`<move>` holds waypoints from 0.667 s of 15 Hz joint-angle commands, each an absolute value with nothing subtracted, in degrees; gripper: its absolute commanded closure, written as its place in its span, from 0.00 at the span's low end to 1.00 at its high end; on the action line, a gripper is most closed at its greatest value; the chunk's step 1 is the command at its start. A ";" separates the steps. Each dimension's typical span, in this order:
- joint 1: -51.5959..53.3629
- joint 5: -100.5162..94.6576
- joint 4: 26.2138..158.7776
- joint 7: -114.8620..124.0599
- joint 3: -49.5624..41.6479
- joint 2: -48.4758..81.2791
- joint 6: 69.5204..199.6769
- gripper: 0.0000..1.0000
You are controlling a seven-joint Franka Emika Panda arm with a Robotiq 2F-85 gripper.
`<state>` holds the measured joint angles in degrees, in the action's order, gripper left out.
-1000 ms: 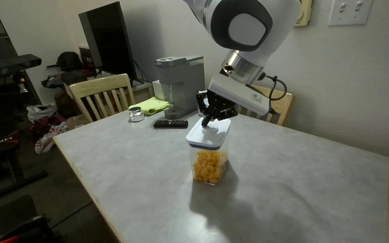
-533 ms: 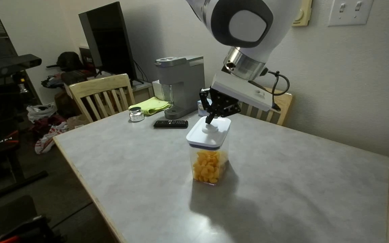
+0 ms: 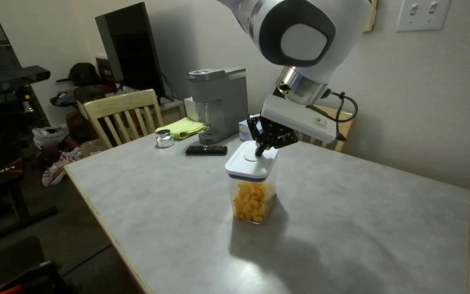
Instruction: Use the lid to close the container
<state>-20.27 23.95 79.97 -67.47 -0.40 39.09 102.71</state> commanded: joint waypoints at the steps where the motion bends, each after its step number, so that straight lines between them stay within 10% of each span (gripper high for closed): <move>1: -20.49 22.15 81.85 -69.03 -0.51 40.86 105.90 1.00; 10: -20.17 20.09 84.48 -68.50 -1.02 41.13 105.54 1.00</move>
<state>-20.34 22.84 80.47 -67.44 -0.41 39.31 103.26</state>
